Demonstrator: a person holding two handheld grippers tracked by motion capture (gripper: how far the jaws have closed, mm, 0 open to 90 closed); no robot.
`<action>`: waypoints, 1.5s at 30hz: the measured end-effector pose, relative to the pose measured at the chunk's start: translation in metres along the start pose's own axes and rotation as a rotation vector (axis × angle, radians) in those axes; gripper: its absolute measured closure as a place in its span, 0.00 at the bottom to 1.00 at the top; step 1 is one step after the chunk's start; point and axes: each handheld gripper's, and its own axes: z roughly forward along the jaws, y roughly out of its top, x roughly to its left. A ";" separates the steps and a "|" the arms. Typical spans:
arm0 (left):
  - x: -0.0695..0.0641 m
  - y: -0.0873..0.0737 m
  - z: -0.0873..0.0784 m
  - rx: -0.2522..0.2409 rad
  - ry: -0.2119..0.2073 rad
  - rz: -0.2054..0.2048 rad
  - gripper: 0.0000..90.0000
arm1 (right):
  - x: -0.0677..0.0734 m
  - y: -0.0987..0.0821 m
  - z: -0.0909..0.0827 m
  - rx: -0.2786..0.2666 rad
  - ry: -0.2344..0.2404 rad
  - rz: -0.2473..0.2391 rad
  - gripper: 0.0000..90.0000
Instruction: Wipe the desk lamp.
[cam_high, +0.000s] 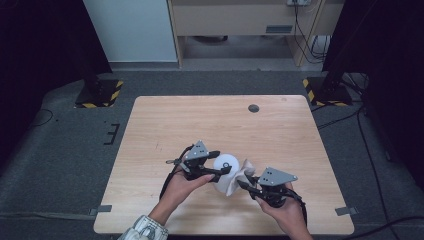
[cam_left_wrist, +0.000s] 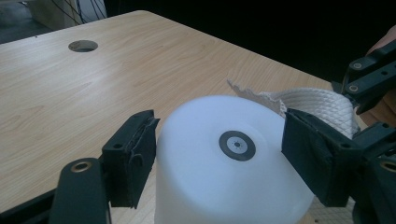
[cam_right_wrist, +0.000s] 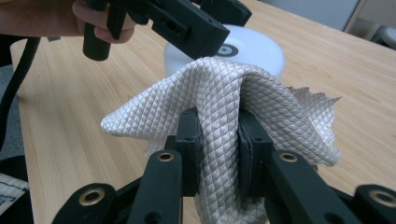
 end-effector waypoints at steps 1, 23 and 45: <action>0.000 0.000 0.000 -0.001 -0.001 -0.002 0.29 | 0.001 0.000 0.002 0.008 0.001 -0.002 0.82; 0.000 0.000 0.000 0.001 -0.001 -0.004 0.29 | -0.018 -0.018 0.019 0.163 -0.050 0.055 0.82; 0.002 -0.002 -0.001 -0.004 -0.010 -0.032 0.29 | -0.058 -0.014 0.047 0.150 -0.014 0.066 0.82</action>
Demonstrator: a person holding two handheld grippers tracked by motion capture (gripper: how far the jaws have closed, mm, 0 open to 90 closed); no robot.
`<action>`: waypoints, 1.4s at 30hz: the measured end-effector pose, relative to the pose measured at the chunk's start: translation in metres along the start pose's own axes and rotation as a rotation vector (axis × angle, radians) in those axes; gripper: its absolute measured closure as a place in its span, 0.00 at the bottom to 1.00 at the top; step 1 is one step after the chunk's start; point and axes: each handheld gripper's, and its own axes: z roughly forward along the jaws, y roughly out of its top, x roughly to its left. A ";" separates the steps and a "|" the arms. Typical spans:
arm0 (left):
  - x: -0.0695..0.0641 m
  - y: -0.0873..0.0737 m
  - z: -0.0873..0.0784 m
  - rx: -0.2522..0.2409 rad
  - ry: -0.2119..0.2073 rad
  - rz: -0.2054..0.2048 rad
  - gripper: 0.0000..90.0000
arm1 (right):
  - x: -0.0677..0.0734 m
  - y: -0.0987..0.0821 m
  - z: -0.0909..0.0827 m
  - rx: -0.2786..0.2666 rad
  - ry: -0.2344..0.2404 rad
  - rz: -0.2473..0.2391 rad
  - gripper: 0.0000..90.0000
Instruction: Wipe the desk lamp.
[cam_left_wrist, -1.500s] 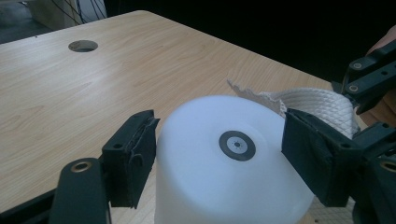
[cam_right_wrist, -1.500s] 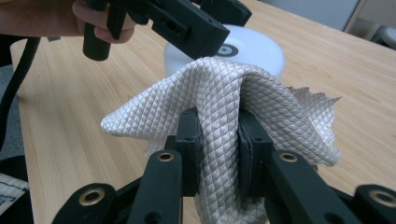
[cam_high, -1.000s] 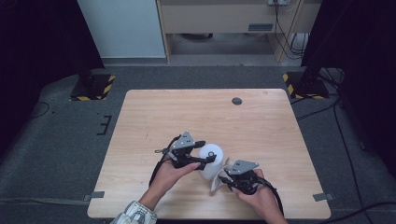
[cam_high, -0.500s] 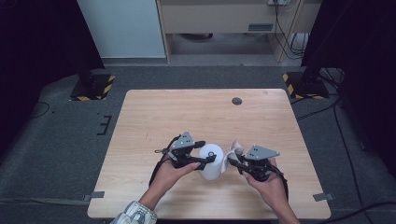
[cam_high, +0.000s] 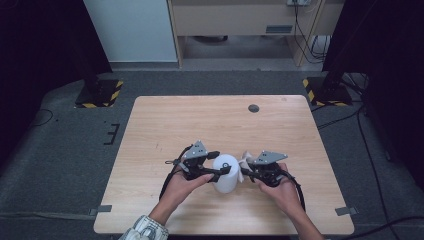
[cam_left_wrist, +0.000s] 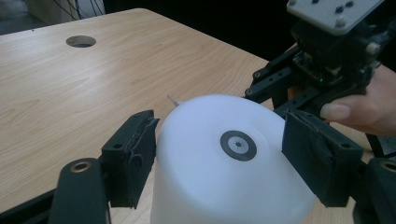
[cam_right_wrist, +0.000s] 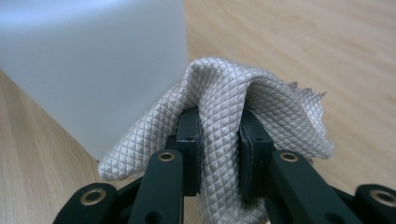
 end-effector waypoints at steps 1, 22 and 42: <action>0.000 0.000 0.000 -0.001 0.000 -0.001 0.29 | 0.000 -0.002 0.002 0.012 0.002 0.007 0.82; 0.001 0.001 0.000 0.006 -0.005 -0.005 0.29 | -0.001 -0.005 0.013 0.028 0.003 0.022 0.82; 0.001 0.000 0.002 0.001 0.000 -0.016 0.29 | 0.000 0.020 -0.008 -0.106 -0.017 -0.009 0.82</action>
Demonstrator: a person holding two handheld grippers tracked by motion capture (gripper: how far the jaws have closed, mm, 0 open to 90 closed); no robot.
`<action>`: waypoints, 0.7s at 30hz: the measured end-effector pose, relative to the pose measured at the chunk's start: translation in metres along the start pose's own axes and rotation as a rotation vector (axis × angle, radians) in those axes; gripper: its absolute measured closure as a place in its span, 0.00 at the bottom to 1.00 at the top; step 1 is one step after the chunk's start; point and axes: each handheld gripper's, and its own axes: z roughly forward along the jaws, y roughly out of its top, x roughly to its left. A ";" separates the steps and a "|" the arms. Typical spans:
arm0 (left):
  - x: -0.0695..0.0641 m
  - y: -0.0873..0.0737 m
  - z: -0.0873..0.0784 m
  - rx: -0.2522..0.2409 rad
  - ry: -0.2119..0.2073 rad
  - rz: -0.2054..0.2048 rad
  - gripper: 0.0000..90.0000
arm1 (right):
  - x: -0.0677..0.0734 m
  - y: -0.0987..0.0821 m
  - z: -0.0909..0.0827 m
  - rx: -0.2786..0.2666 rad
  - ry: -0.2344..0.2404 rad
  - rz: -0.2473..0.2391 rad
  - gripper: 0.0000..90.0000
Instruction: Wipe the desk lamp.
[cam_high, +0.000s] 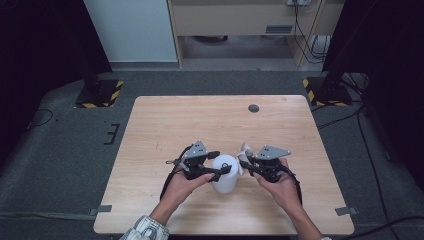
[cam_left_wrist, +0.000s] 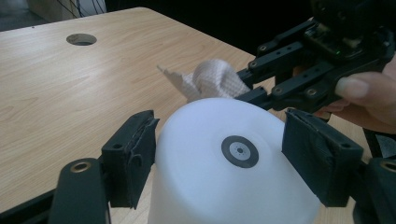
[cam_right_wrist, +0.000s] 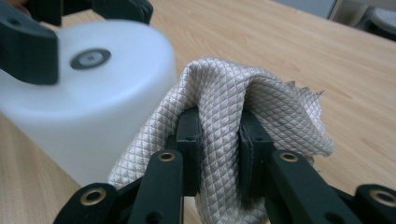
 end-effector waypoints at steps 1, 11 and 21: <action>0.000 0.000 0.000 0.000 -0.003 -0.002 0.29 | -0.001 -0.002 0.005 0.021 0.005 0.000 0.82; 0.001 0.000 0.001 -0.003 -0.005 -0.007 0.29 | -0.004 -0.018 0.030 0.154 0.014 -0.014 0.82; 0.001 0.000 0.001 -0.001 -0.005 0.001 0.29 | 0.000 -0.018 0.021 0.143 0.005 -0.007 0.82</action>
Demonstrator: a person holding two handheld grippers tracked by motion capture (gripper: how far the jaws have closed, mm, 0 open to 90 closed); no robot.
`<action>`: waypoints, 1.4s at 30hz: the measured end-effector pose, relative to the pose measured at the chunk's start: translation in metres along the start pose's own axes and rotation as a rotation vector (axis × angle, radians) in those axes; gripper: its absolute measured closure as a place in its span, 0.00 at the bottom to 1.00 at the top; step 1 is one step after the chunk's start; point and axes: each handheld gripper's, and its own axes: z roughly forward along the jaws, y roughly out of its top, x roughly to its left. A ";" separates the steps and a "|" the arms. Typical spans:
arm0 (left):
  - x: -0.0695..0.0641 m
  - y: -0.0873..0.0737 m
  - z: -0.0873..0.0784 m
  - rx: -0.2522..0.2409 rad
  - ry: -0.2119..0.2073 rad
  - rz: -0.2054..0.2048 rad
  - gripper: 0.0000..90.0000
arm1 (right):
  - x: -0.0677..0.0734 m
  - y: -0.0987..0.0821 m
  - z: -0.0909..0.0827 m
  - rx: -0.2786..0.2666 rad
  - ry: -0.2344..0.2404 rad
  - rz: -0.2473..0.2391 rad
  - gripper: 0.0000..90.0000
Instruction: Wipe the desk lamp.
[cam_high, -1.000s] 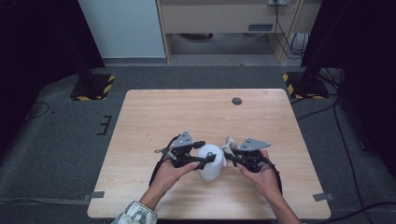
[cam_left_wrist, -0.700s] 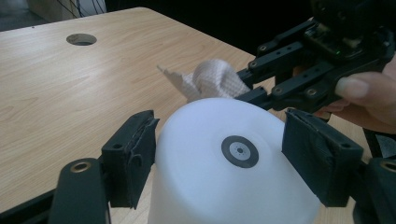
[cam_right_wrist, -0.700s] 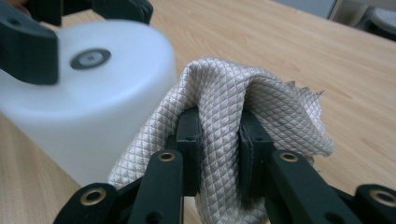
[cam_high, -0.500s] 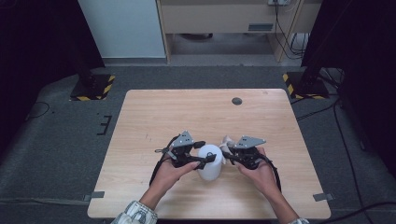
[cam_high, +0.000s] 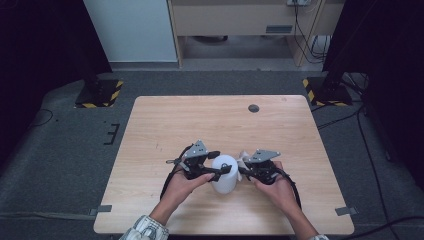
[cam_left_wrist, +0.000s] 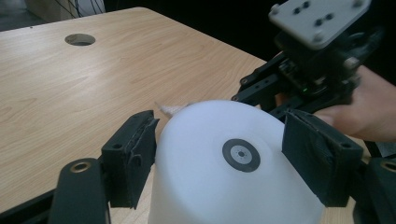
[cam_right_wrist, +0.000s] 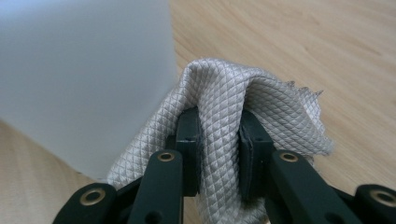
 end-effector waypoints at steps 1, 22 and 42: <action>0.000 0.000 0.000 0.000 0.000 0.001 0.29 | 0.000 0.000 0.000 0.000 0.000 0.000 0.82; -0.001 0.000 -0.001 0.004 0.007 0.005 0.29 | 0.055 -0.015 -0.031 0.058 0.098 -0.100 0.82; 0.001 0.001 0.002 0.003 -0.008 -0.007 0.29 | 0.053 -0.002 -0.047 -0.046 0.057 -0.084 0.82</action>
